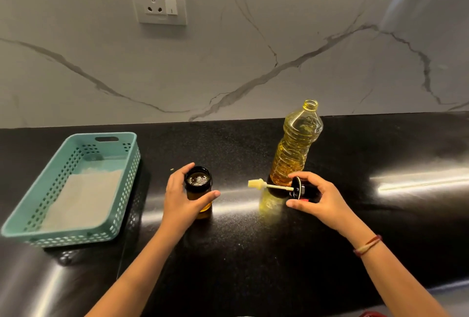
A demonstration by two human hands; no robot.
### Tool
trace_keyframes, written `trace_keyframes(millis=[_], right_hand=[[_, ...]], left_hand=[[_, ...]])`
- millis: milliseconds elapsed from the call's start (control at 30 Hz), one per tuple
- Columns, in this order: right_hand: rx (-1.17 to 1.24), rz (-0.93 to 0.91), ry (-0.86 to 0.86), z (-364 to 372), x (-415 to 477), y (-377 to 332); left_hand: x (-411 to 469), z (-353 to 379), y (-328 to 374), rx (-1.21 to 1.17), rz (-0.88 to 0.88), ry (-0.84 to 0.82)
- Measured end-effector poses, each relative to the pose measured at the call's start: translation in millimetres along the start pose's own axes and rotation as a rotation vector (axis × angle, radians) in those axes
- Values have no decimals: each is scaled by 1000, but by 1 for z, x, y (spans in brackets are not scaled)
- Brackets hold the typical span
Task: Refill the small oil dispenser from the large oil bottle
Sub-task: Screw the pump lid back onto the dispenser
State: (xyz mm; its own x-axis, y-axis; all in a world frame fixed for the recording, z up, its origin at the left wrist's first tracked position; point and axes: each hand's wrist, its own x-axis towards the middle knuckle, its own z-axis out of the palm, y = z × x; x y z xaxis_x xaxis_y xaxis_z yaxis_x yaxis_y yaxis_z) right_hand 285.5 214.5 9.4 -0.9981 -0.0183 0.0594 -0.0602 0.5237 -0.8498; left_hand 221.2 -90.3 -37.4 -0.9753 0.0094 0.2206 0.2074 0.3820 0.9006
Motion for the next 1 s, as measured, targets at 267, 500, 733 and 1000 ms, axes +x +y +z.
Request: trace_keyframes(millis=[267, 500, 733, 1000], right_hand=[[-205, -271, -50, 33, 50, -82], [-600, -398, -162, 61, 92, -128], [-902, -461, -376, 103, 115, -144], [-1014, -397, -499, 130, 122, -147]], left_hand=[[3, -3, -9, 27, -20, 15], [8, -1, -22, 6, -88, 14], [5, 2, -23, -113, -107, -24], [7, 2, -31, -175, -117, -46]])
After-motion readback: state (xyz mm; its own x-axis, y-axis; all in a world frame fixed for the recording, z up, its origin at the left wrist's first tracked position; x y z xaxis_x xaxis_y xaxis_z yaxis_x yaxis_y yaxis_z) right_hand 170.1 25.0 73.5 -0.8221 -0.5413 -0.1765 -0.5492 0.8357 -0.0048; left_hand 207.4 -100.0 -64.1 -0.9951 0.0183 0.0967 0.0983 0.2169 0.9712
